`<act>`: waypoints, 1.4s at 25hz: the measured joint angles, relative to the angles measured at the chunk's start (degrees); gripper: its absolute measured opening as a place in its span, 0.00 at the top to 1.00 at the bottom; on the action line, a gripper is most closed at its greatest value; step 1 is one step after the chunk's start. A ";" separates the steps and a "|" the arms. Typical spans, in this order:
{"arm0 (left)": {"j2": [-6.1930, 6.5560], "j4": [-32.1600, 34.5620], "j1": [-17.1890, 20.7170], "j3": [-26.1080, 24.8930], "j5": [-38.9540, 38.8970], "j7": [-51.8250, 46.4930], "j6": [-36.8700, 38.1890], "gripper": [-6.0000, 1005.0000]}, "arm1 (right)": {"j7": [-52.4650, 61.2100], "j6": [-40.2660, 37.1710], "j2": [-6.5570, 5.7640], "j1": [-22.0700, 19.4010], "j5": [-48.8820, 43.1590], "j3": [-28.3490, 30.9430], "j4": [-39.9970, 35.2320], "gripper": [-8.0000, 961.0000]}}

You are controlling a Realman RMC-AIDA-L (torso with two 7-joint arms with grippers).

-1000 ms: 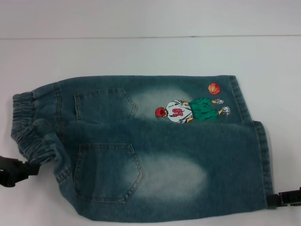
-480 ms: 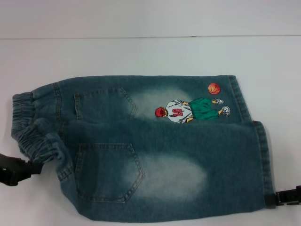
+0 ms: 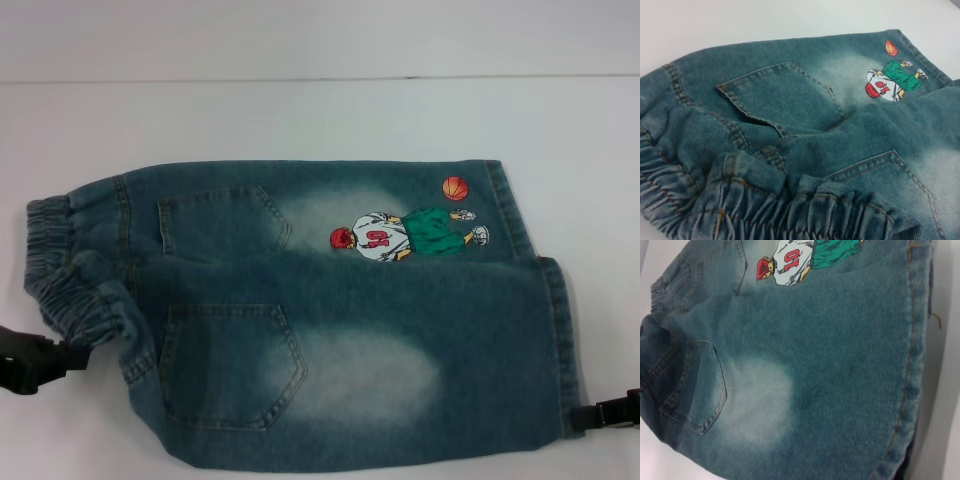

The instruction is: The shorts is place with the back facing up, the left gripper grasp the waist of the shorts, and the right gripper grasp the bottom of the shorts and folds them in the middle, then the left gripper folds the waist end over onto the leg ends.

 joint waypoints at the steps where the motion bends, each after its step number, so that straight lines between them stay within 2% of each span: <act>1: 0.00 0.00 0.00 0.00 0.00 0.00 0.00 0.94 | 0.01 -0.02 0.00 -0.02 0.02 0.11 -0.12 0.90; 8: -0.10 0.03 0.05 0.00 0.00 0.03 0.08 0.94 | -0.15 -0.67 -0.09 -0.28 0.67 0.56 -0.32 0.97; 21: 0.10 -1.37 0.16 -0.21 -3.23 0.29 0.12 0.94 | 0.34 -2.96 -0.62 -0.69 6.94 2.73 0.40 0.99; 26: 0.25 -1.55 0.20 -0.98 -8.04 0.29 0.42 0.94 | 0.42 -3.35 -0.90 -0.82 9.90 3.43 1.31 0.99; 30: 0.39 -1.94 -0.08 -1.70 -10.78 0.17 0.47 0.94 | 0.23 -4.20 -2.12 -0.94 12.81 5.58 3.44 0.99; 35: 0.62 -3.28 -1.47 -4.92 -12.17 0.13 0.17 0.94 | -0.44 -4.09 -4.48 -0.94 17.58 8.47 9.75 0.99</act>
